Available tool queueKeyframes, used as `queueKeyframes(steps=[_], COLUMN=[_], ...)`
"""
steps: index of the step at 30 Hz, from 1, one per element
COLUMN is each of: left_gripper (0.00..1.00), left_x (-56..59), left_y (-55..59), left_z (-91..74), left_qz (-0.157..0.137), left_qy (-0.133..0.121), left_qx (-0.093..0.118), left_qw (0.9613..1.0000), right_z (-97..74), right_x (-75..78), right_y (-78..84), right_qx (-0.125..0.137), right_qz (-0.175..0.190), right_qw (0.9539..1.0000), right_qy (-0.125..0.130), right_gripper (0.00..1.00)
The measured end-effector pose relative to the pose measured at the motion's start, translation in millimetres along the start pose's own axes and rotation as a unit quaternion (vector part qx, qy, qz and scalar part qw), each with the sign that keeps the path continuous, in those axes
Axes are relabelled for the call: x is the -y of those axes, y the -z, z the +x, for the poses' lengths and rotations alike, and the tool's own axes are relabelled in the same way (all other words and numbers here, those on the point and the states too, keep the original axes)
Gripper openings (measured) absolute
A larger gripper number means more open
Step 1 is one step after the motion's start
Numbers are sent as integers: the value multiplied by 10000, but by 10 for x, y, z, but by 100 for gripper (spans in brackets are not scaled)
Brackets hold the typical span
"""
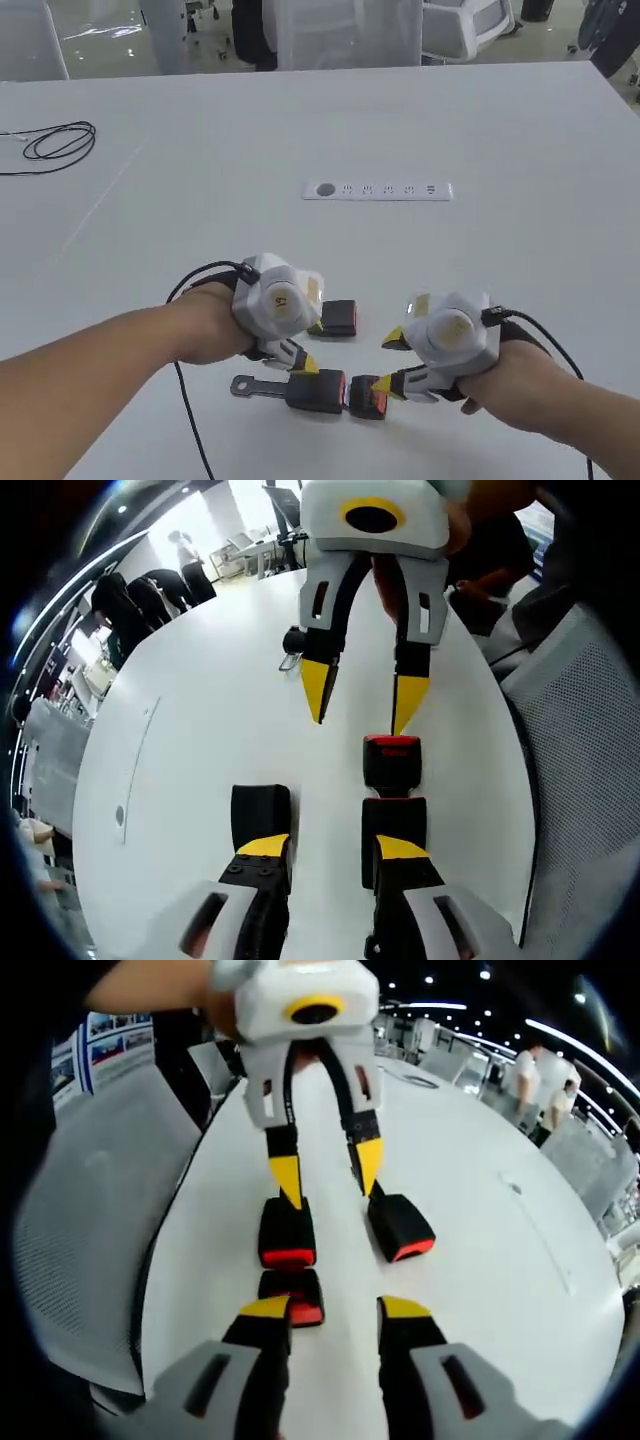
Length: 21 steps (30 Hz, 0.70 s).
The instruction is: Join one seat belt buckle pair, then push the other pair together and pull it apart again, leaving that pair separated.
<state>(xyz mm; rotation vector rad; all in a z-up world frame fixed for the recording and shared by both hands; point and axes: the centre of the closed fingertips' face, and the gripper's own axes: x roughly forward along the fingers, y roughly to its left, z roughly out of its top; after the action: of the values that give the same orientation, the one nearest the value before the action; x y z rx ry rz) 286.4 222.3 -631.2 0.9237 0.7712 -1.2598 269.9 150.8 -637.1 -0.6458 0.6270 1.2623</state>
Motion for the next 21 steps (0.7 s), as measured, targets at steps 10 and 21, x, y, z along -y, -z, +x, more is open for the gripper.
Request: queueKeyframes(steps=[10, 21], left_gripper=[37, 37], left_x=[-355, -548], left_y=[87, 155], left_z=[113, 226], left_qz=[-178, -319], left_qy=[-184, -211], left_qx=[-24, -57], left_qw=[9997, 9993], right_z=[-288, -647], right_x=[450, 947], right_y=[560, 998], right_qx=[-400, -650], right_qz=[117, 368], right_qw=[9986, 9941], right_qy=[338, 790], right_gripper=[33, 35])
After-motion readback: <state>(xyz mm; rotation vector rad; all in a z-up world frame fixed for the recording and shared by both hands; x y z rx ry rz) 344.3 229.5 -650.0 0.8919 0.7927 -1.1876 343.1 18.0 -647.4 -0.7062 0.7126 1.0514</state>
